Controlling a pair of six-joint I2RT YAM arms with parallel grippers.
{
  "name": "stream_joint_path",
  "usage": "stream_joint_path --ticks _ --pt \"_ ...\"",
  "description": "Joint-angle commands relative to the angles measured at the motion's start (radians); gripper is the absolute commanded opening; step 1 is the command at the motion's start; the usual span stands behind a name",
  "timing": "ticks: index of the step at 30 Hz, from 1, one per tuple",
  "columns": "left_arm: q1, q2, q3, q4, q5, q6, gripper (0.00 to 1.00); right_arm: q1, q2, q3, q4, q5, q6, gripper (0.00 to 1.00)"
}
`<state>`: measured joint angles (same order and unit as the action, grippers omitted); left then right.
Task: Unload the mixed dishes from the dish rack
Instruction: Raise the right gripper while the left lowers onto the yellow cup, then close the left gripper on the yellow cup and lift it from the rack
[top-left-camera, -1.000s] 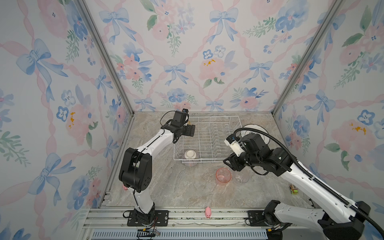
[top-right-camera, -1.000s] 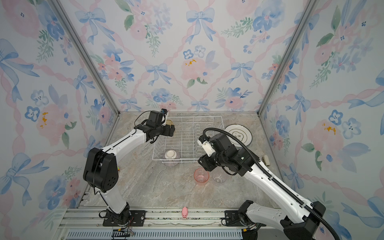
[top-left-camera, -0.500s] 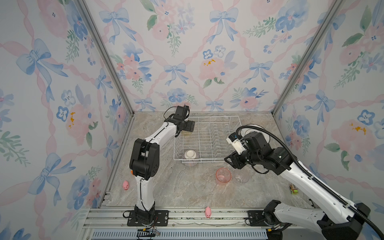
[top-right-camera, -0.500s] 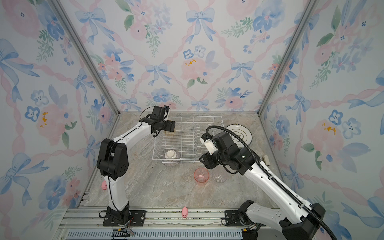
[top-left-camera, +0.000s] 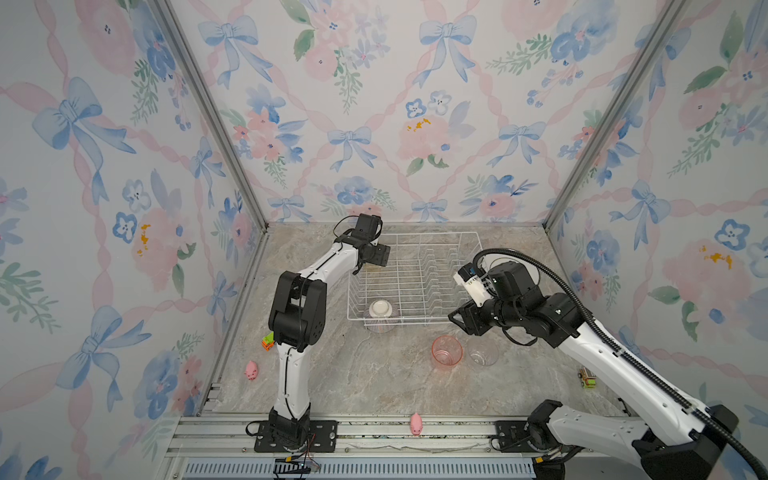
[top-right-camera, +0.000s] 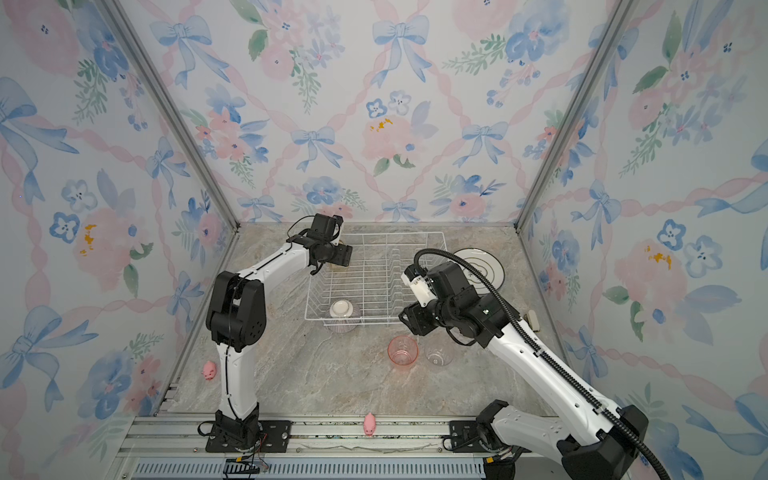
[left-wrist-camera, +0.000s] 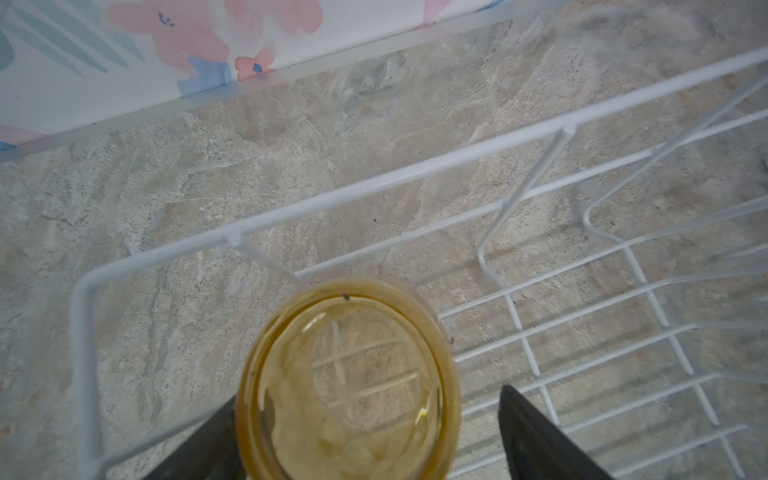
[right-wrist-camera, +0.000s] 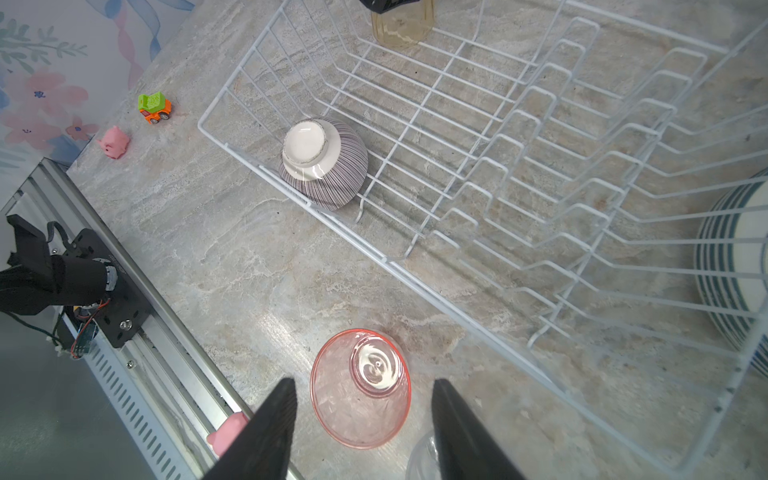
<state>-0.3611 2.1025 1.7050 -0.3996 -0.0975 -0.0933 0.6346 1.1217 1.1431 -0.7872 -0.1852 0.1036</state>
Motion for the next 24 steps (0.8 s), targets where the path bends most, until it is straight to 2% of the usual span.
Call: stream_joint_path --ticks 1,7,15,24 --pt "-0.007 0.045 0.031 -0.028 -0.016 0.018 0.89 -0.010 0.009 -0.014 0.017 -0.019 0.001 0.55" --pt "-0.007 0.062 0.036 -0.029 -0.022 0.021 0.80 -0.018 0.006 -0.022 0.014 -0.019 0.001 0.55" --pt "-0.016 0.063 0.036 -0.027 -0.007 0.031 0.55 -0.024 0.013 -0.042 0.046 -0.033 0.012 0.55" --pt "-0.020 0.026 0.026 -0.025 0.126 0.010 0.50 -0.109 0.049 -0.126 0.354 -0.237 0.165 0.55"
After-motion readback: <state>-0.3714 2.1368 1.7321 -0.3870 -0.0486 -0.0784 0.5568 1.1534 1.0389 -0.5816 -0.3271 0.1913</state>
